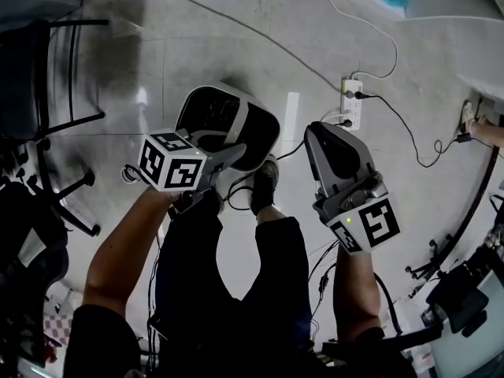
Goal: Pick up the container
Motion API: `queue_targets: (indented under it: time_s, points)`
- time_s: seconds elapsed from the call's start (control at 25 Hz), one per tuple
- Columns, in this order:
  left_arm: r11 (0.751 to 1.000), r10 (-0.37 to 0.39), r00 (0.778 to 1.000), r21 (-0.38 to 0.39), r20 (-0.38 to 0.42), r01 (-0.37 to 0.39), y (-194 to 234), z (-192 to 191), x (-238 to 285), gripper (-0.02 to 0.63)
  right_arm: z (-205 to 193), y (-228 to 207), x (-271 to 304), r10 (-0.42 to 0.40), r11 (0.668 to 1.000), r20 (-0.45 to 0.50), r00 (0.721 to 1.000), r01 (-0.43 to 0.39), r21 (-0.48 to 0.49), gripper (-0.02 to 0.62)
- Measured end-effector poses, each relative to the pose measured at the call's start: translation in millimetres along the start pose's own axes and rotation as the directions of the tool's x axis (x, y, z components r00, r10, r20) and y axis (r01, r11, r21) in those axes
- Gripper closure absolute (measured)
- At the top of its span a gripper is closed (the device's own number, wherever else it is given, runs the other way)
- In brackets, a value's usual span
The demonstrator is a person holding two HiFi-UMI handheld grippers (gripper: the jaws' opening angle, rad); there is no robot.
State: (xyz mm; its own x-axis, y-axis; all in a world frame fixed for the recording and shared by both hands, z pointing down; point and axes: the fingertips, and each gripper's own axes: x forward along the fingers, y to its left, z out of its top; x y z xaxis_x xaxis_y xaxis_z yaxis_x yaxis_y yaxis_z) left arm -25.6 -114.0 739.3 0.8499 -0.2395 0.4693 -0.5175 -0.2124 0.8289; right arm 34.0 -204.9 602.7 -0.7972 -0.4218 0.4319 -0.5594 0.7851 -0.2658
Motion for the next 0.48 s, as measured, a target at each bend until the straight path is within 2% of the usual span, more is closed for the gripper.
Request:
queue_targets:
  time_s: [0.12,0.28,0.48]
  points:
    - [0.999,0.013,0.999,-0.045,0.051,-0.011,-30.2,4.4,-28.7,0.535,30.8,15.0,-12.9,0.017,1.0,-0.001,1.0,-0.017,0.005,0.586]
    - [0.999,0.023,0.994,-0.038,0.104,-0.019,-83.1,13.1,-67.2,0.537,82.9,34.7,-30.2,0.044,0.999,0.014,0.999,-0.044,-0.009,0.586]
    - [0.998,0.029,0.976,-0.065,0.216,-0.016,-159.4,38.1,-125.3,0.537,147.1,65.5,-59.8,0.079,0.997,0.032,0.996,-0.079,-0.014,0.585]
